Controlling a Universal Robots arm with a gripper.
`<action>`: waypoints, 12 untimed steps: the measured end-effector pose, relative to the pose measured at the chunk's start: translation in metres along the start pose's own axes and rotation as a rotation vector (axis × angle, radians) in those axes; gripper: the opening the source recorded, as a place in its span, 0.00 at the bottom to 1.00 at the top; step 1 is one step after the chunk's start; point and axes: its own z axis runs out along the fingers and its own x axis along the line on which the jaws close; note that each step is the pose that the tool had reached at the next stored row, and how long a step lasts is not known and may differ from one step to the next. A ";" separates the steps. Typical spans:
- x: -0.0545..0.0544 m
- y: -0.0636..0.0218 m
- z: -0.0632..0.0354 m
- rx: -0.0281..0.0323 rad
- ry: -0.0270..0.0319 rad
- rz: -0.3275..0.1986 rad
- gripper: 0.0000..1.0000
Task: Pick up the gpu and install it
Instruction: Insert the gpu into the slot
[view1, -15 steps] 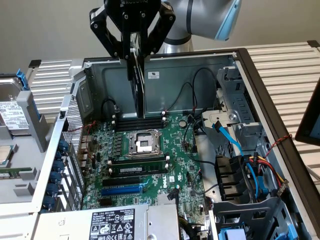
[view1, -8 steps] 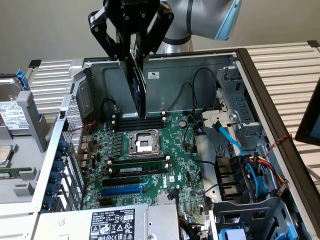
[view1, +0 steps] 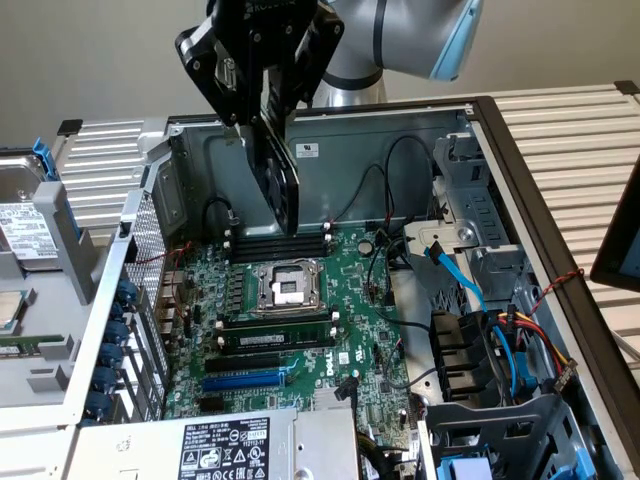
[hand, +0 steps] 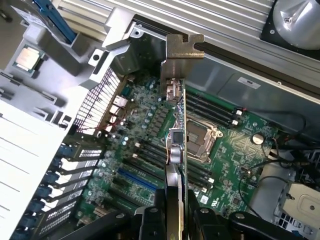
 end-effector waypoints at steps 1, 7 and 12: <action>-0.001 -0.0003 -0.0001 0.0005 0.0019 -0.012 0.27; -0.005 -0.0020 -0.0005 0.0036 0.0141 -0.088 0.27; -0.005 -0.0021 -0.0005 0.0074 0.0284 -0.177 0.27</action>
